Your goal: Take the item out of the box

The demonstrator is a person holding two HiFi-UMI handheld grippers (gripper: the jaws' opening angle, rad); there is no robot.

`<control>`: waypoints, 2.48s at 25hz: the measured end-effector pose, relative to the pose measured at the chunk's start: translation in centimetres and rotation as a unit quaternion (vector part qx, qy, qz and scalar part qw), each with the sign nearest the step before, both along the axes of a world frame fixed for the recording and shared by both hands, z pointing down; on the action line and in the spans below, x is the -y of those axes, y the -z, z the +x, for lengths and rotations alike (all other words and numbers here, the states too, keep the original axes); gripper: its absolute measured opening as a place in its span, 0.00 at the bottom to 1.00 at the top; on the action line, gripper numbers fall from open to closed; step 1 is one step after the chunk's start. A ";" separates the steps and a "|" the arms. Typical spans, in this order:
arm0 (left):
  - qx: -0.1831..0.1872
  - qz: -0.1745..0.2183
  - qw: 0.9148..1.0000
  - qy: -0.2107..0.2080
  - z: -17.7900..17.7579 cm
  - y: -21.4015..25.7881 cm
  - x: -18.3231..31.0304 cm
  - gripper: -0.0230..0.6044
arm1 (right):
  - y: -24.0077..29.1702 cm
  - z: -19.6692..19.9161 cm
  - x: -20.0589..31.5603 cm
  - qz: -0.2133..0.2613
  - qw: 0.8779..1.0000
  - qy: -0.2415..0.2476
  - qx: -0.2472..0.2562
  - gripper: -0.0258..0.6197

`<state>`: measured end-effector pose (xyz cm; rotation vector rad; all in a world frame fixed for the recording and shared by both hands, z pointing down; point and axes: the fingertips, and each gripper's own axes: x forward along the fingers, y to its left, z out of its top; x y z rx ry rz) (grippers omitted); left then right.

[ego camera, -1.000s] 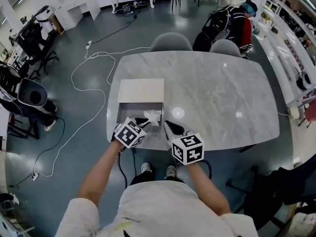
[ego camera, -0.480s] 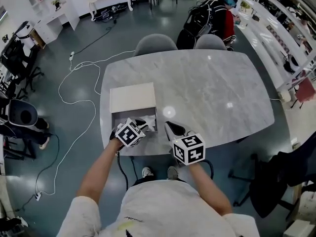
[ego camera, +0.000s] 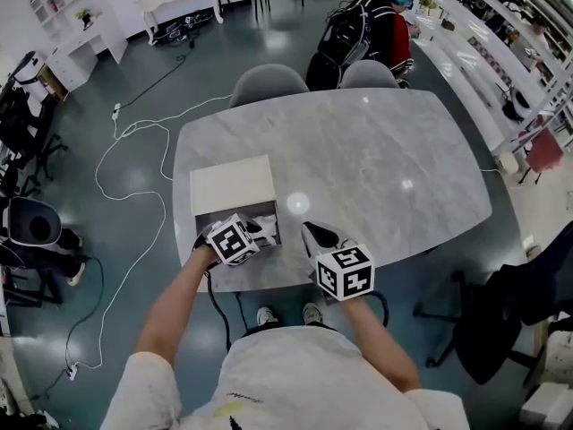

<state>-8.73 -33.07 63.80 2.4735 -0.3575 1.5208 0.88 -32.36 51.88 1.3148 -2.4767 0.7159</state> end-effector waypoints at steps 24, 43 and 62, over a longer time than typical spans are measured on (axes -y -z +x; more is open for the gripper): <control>0.094 0.035 0.989 -0.109 0.6 -2.9 0.3 0.11 | -0.5 1.5 -1.0 -0.007 0.999 -0.034 -0.007 0.05; 0.067 0.067 0.994 -0.059 0.1 -0.8 -0.7 0.06 | -0.1 1.3 -2.1 0.000 1.000 -0.010 0.003 0.05; -0.051 0.174 0.976 0.119 -4.1 8.6 0.0 0.06 | 2.7 -5.0 -0.9 0.027 0.997 0.072 0.006 0.05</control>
